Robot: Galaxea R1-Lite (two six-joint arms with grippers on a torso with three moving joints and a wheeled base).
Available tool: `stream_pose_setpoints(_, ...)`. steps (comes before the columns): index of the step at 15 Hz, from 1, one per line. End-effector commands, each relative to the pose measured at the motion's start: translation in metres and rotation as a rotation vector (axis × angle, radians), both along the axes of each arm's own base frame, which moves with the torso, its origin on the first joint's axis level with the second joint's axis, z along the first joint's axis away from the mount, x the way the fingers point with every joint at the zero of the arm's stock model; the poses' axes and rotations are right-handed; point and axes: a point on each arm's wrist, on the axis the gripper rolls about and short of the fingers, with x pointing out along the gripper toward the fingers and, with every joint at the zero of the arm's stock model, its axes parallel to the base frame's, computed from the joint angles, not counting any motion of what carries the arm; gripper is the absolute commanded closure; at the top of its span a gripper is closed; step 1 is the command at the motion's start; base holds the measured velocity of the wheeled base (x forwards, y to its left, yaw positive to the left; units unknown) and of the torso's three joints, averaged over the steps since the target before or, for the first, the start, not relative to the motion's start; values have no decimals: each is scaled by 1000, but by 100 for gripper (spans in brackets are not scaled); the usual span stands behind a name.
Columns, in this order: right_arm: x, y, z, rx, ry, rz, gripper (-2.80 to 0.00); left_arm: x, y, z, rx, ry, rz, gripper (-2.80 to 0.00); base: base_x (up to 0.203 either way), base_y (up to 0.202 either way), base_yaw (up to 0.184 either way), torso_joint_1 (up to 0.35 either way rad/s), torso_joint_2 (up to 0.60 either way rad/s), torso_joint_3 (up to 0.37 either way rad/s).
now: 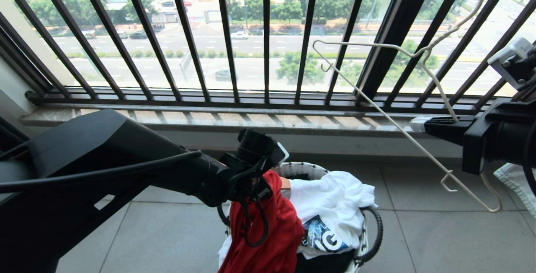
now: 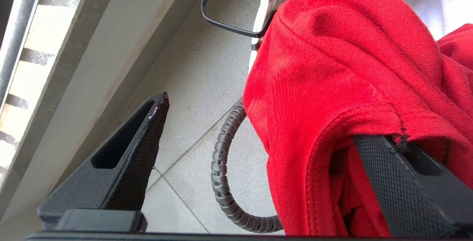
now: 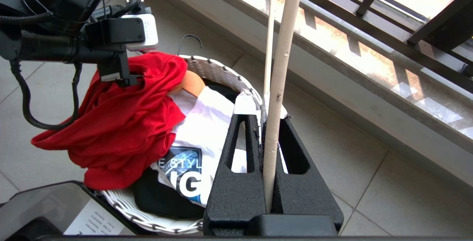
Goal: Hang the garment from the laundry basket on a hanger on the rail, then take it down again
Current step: Pick up clothes from the basket
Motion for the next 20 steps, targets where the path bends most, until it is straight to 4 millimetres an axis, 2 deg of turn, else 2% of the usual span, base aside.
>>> stream_pose_setpoints(1,0,0,0,-1,-2,2,0,3,1,0,0,-7,11,-280,0,0,0,0,0,0)
stream_pose_setpoints(3,0,0,0,0,-3,2,0,5,0,1,-11,-9,12,-280,0,0,0,0,0,0)
stream_pose_setpoints(8,0,0,0,-1,-2,2,0,14,-9,-13,-51,-69,-1,-280,0,0,0,0,0,0)
stream_pose_setpoints(14,0,0,0,-1,-2,2,0,13,-9,-12,-52,-69,-6,-280,0,0,0,0,0,0)
stream_pose_setpoints(15,0,0,0,0,-3,2,0,13,-9,-12,-55,-70,-5,0,0,0,0,0,0,0)
stream_pose_setpoints(20,-1,0,1,0,-4,2,0,14,-9,-11,-67,-72,-4,0,0,0,0,0,0,0)
